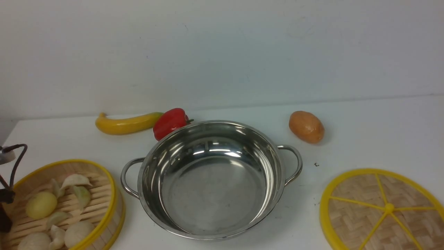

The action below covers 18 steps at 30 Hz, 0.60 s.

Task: Place the steamer in the pot on the white table, and put the lid on the steamer.
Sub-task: 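Grasp the rim of the steamer basket holding the buns with the left gripper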

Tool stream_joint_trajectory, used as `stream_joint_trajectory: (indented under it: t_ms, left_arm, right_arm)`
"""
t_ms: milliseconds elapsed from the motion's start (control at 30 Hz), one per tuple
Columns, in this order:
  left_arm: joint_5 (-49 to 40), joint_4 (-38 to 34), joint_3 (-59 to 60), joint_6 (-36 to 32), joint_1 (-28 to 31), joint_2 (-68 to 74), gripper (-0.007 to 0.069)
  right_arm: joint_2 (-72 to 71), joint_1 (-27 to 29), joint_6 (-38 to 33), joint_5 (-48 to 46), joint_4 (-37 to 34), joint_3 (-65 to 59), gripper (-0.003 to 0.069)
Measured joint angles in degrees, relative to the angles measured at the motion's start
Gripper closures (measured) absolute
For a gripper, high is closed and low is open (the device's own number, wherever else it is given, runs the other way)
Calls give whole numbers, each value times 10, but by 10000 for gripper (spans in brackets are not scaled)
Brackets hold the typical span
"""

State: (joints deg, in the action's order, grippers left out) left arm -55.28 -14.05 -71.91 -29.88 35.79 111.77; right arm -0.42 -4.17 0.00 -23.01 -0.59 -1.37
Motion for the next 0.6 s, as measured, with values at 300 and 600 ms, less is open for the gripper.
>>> stream_joint_trajectory:
  t_ms: [300, 600]
  left_arm:
    - [-45, -10, -54, -22, 0, -10, 597]
    - [-121, -9, -108, -3, 0, -10, 597]
  right_arm:
    - [0, 0, 0, 0, 0, 0, 418]
    - [0, 0, 0, 0, 0, 0, 418]
